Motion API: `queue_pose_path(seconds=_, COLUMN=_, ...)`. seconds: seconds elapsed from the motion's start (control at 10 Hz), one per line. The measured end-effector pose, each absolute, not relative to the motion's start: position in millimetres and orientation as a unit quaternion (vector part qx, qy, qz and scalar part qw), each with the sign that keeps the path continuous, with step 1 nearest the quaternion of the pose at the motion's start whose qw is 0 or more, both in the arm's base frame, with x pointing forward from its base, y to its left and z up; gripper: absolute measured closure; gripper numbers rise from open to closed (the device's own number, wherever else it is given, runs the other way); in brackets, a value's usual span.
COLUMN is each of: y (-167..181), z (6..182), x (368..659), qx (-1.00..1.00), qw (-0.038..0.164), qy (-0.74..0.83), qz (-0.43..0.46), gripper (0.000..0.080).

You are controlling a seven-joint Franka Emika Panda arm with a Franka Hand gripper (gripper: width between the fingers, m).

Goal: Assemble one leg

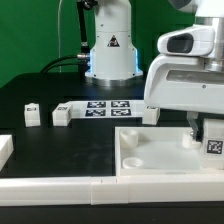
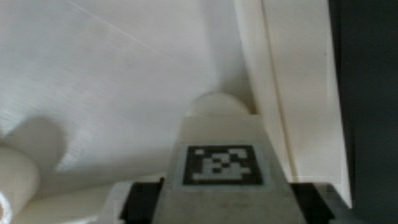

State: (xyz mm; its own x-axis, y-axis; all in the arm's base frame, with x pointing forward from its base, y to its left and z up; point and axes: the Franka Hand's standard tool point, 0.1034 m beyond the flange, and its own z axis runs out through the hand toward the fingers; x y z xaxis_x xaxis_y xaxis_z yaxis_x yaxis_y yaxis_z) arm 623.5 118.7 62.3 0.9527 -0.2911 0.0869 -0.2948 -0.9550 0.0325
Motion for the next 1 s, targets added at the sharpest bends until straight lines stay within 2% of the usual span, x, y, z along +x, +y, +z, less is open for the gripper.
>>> queue_pose_path(seconds=0.2, y=109, z=61.9, x=622, qx=0.967, qw=0.027, qy=-0.248, qz=0.047, gripper=0.0507)
queue_pose_path(seconds=0.6, y=81, z=62.5, x=617, qx=0.91, qw=0.051, qy=-0.407, qz=0.057, gripper=0.0494)
queue_pose_path(seconds=0.7, y=82, z=61.9, x=617, qx=0.914, qw=0.051, qy=-0.398, qz=0.056, gripper=0.0381)
queue_pose_path(seconds=0.8, y=82, z=61.9, x=617, qx=0.914, qw=0.051, qy=-0.398, qz=0.056, gripper=0.0381)
queue_pose_path(seconds=0.9, y=82, z=61.8, x=617, qx=0.914, qw=0.051, qy=-0.398, qz=0.056, gripper=0.0215)
queue_pose_path(seconds=1.0, y=82, z=61.8, x=617, qx=0.914, qw=0.051, qy=-0.398, qz=0.056, gripper=0.0163)
